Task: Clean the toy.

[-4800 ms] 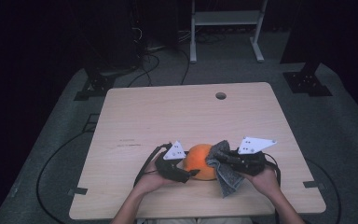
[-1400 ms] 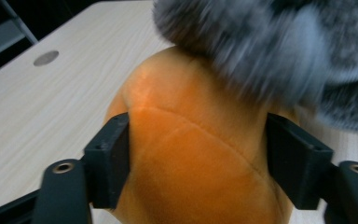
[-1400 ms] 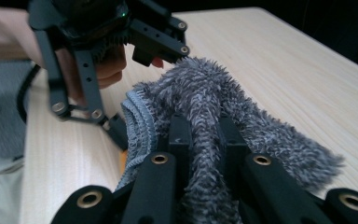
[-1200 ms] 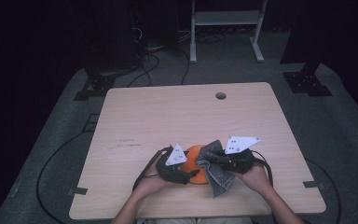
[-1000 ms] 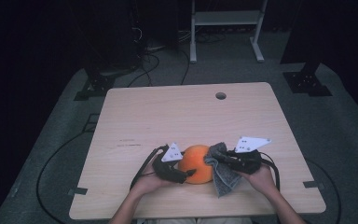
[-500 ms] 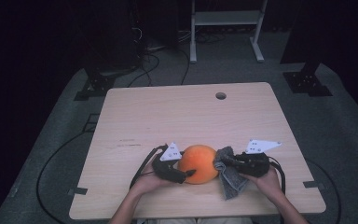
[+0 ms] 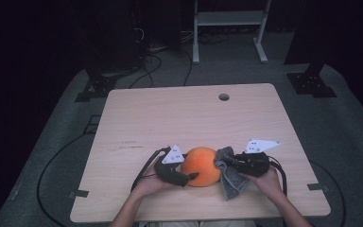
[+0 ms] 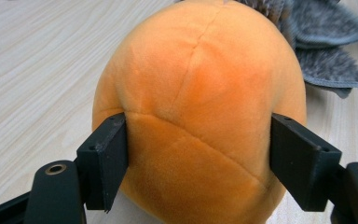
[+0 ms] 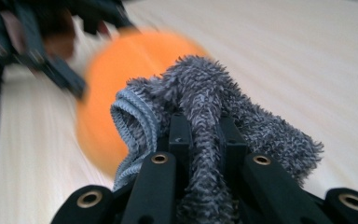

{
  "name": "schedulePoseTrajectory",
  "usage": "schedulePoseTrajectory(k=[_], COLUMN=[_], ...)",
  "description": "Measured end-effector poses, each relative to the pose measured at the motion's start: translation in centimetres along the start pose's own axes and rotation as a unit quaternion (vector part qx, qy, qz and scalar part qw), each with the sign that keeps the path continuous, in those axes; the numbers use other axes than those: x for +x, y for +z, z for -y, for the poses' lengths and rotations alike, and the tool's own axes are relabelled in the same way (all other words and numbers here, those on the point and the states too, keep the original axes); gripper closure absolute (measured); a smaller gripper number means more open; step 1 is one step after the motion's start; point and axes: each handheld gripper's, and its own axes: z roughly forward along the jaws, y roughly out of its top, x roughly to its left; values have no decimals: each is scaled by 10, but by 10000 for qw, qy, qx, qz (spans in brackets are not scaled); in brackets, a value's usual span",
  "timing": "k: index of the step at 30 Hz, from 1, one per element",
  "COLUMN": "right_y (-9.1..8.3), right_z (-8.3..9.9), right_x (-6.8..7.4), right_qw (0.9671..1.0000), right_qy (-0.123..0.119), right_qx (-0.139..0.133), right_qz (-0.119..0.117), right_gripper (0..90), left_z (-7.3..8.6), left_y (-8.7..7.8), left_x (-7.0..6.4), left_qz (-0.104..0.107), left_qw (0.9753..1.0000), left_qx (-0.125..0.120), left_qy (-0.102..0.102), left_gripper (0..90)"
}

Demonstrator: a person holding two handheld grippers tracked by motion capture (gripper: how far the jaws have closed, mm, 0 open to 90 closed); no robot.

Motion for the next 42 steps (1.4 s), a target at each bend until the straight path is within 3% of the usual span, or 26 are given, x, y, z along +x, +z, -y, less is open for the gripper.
schedulePoseTrajectory(k=[2,5,6,7,8,10,11,14,15,18,19,21,24,28,33,36,37,38,40,41,42], right_y=[-5,-12,-20,-24,-24,-28,-28,-22,-11,1,9,10,11,5,-10,-18,-18,-18,-10,-1,-1], right_z=[13,16,11,6,6,-16,-16,-39,-48,-50,-48,-47,-44,-38,-24,-28,-38,-38,-50,-55,-55], right_x=[-10,-13,-9,-5,-5,11,11,28,36,38,38,37,34,27,13,19,28,28,38,43,43], right_qw=[9992,9992,9997,9999,9999,9993,9993,9974,9958,9950,9950,9950,9954,9964,9968,9976,9976,9976,9956,9934,9934], right_qy=[78,149,59,-35,-35,-354,-354,-671,-904,-974,-967,-965,-938,-827,-650,-631,-697,-697,-939,-1111,-1111], right_qx=[382,374,215,117,117,-141,-141,-233,-51,186,238,216,183,200,356,151,-25,-25,65,273,273], right_qz=[102,81,87,79,79,2,2,-146,-116,-100,-107,-109,-63,5,307,259,41,41,-25,-11,-11], right_gripper=[792,792,792,792,792,792,792,792,792,792,793,792,792,792,792,792,792,792,792,793,793], left_z=[0,-4,-5,-10,-10,-16,-18,-22,-22,-20,-16,-15,-12,-13,-17,-21,-23,-24,-27,-27,-27], left_y=[0,0,0,1,1,2,3,4,5,4,5,5,6,5,5,5,5,5,5,5,5], left_x=[0,0,-1,-5,-5,-11,-13,-21,-23,-21,-11,-8,-6,-7,-10,-14,-15,-17,-21,-20,-20], left_qz=[-17,-58,-63,-109,-109,-146,-175,-148,-105,-42,227,183,127,64,-22,-70,-85,-104,-110,-55,-55], left_qw=[10000,9999,9999,9999,9999,9996,9993,9988,9983,9989,9997,9998,9999,10000,9999,9998,9997,9995,9992,9996,9996], left_qx=[2,-66,-97,-109,-109,-73,-63,-86,-82,-96,-110,-43,8,-21,-68,-61,-70,-86,-112,-88,-88], left_qy=[-29,-101,-85,62,62,251,310,451,563,467,-2,-119,-50,8,92,198,231,269,359,250,250], left_gripper=[237,211,207,215,225,240,240,242,234,178,96,98,200,227,258,276,276,276,255,182,142])
